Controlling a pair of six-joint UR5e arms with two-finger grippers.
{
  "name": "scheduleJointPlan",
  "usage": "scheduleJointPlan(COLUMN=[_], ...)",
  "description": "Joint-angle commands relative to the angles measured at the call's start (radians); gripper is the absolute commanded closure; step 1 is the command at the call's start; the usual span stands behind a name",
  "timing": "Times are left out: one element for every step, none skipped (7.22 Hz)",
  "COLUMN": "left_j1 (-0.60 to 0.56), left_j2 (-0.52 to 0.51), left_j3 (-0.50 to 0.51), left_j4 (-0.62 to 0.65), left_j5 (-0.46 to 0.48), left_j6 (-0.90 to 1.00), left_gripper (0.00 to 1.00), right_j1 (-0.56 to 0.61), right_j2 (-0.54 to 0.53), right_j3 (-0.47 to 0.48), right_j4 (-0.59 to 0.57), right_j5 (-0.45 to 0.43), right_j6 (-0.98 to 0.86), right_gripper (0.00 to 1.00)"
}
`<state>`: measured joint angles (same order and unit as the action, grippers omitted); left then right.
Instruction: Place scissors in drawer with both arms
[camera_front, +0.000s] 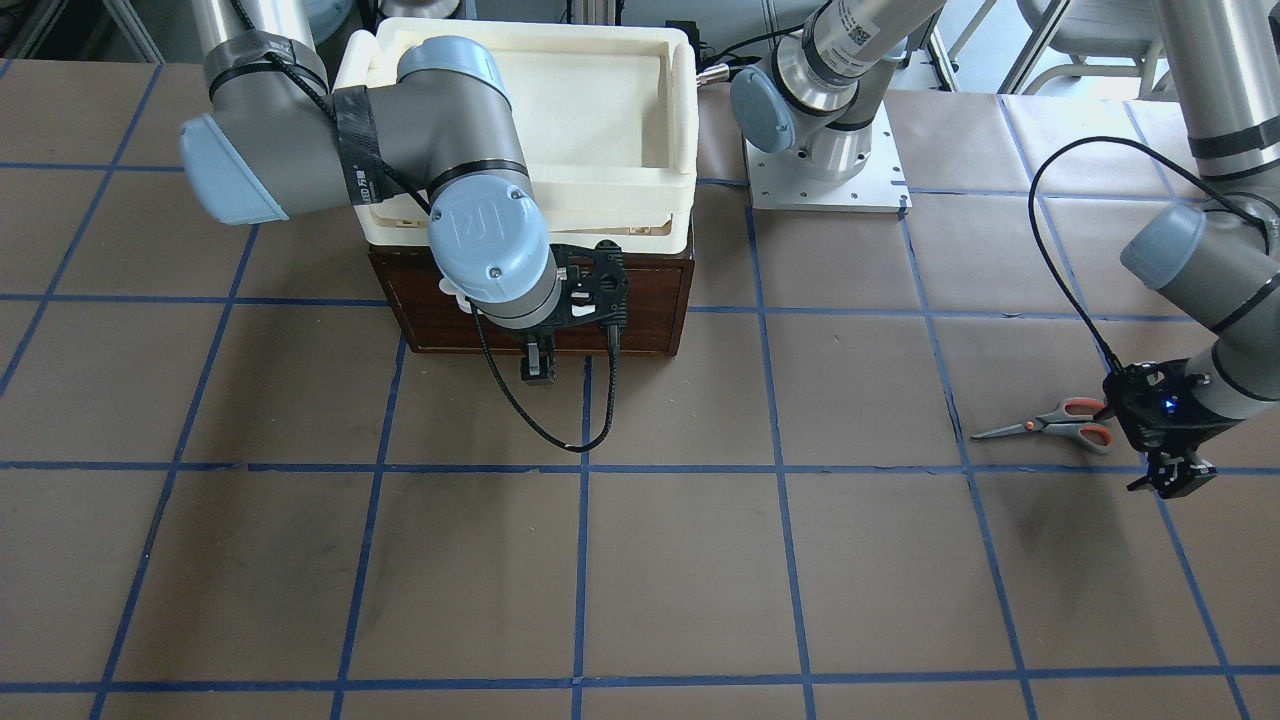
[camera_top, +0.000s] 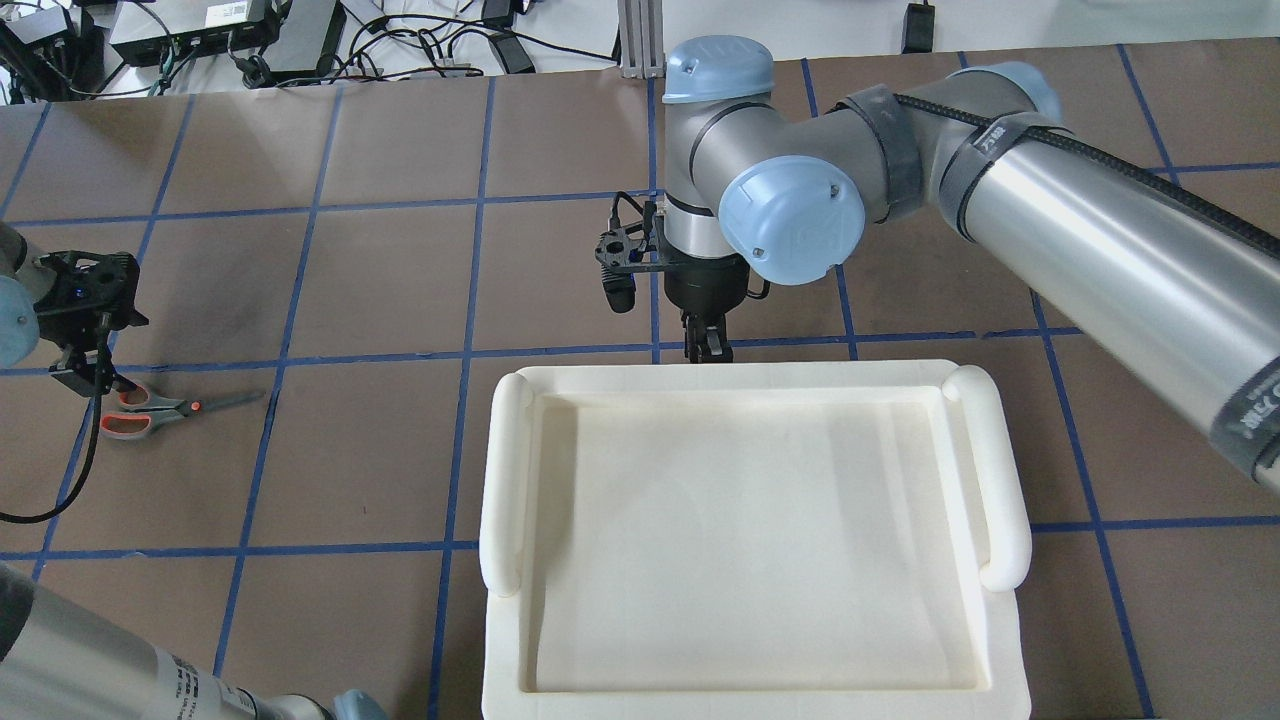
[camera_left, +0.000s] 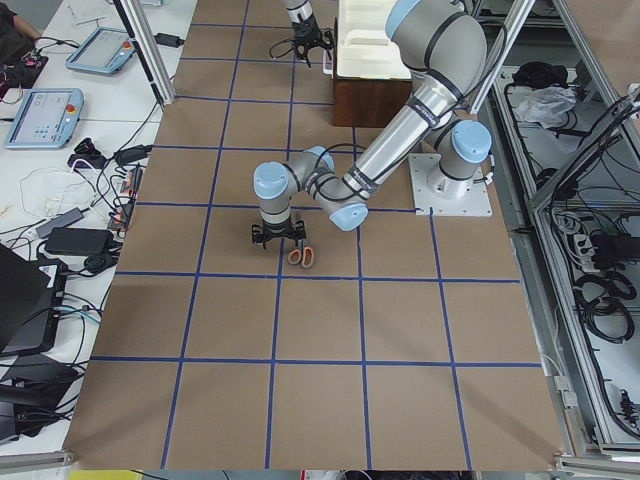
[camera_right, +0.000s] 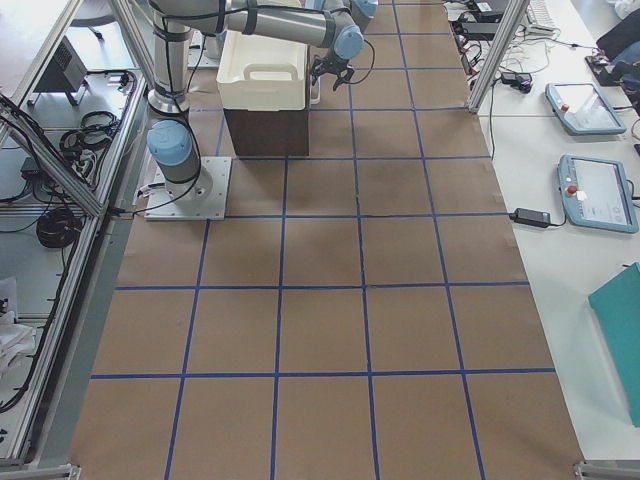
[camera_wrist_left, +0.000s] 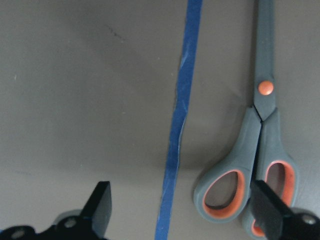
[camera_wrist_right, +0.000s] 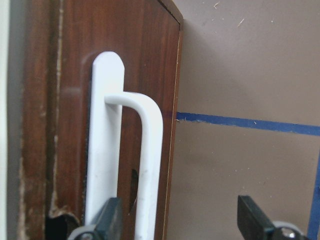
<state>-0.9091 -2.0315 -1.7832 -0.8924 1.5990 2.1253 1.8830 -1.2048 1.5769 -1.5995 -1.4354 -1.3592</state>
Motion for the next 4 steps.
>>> scheduleJointPlan(left_j1=[-0.001, 0.002, 0.002, 0.007], left_j2=[0.026, 0.031, 0.037, 0.04], left_j3=[-0.063, -0.085, -0.087, -0.096], left_j4=[0.003, 0.001, 0.001, -0.002], left_j5=[-0.002, -0.001, -0.001, -0.001], left_j6=[0.12, 0.122, 0.14, 0.142], left_gripper=[0.09, 0.1, 0.09, 0.09], right_j1=[0.001, 0.001, 0.001, 0.001], right_j2=[0.034, 0.034, 0.034, 0.033], right_j3=[0.0, 0.0, 0.0, 0.0], right_j4=[-0.034, -0.034, -0.034, -0.036], right_j5=[-0.039, -0.04, -0.039, -0.039], right_j6=[0.002, 0.002, 0.002, 0.006], right_gripper=[0.2, 0.23, 0.33, 0.42])
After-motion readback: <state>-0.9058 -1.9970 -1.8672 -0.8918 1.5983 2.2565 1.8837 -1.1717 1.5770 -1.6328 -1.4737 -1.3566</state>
